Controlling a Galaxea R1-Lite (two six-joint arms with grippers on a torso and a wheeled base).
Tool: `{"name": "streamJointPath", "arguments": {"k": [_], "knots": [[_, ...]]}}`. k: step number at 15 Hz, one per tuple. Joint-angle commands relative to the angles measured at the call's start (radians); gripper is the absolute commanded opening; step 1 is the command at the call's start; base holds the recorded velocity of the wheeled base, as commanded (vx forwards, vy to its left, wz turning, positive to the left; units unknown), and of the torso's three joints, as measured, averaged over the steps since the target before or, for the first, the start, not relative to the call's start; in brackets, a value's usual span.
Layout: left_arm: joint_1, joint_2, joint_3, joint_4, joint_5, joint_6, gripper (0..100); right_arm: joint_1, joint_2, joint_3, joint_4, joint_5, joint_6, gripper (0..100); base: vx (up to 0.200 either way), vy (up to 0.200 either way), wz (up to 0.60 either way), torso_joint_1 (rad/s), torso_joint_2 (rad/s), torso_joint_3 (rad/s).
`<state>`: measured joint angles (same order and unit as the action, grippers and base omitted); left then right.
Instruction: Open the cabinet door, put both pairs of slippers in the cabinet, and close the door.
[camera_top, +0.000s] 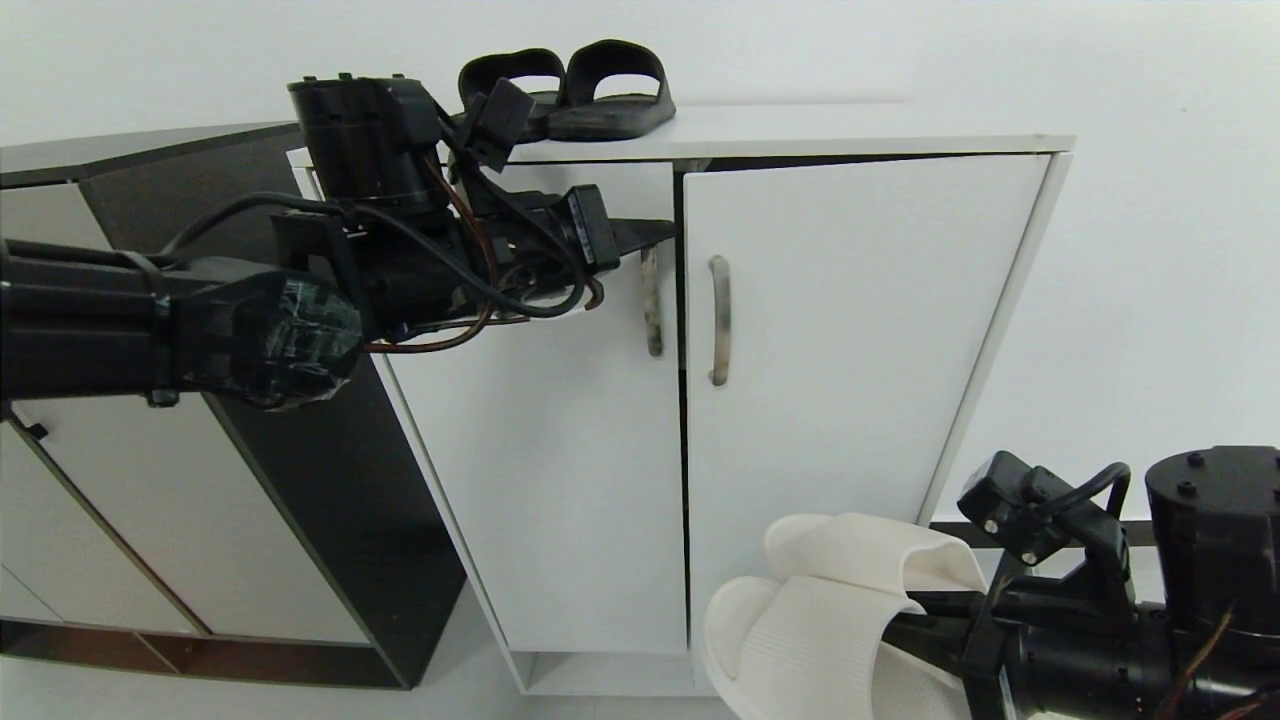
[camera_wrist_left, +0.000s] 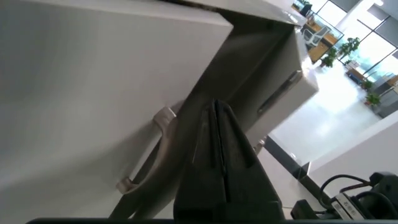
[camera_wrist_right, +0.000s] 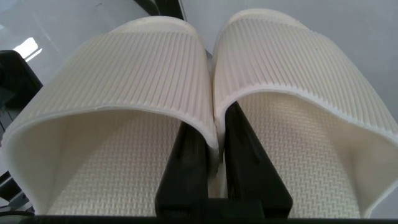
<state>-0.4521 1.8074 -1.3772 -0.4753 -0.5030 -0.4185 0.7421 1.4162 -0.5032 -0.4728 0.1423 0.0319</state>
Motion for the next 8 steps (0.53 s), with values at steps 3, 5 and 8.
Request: {"name": "streamJointPath", "arguments": {"k": [3,5,8], "knots": [[-0.02,0.039,-0.013,-0.005,-0.002,0.001,0,0.0,0.007,0.0,0.0,0.0,-0.001,0,0.0,0.0,0.0,0.0,0.0,0.0],[-0.022,0.053,-0.026,-0.003,-0.002,0.001,0,0.0,0.007,0.0,0.0,0.0,-0.007,0,0.0,0.0,0.0,0.0,0.0,0.0],[-0.023,0.079,-0.051,-0.003,-0.002,0.001,0,0.0,0.006,0.0,-0.001,0.0,-0.018,0,0.0,0.0,0.0,0.0,0.0,0.0]]}}
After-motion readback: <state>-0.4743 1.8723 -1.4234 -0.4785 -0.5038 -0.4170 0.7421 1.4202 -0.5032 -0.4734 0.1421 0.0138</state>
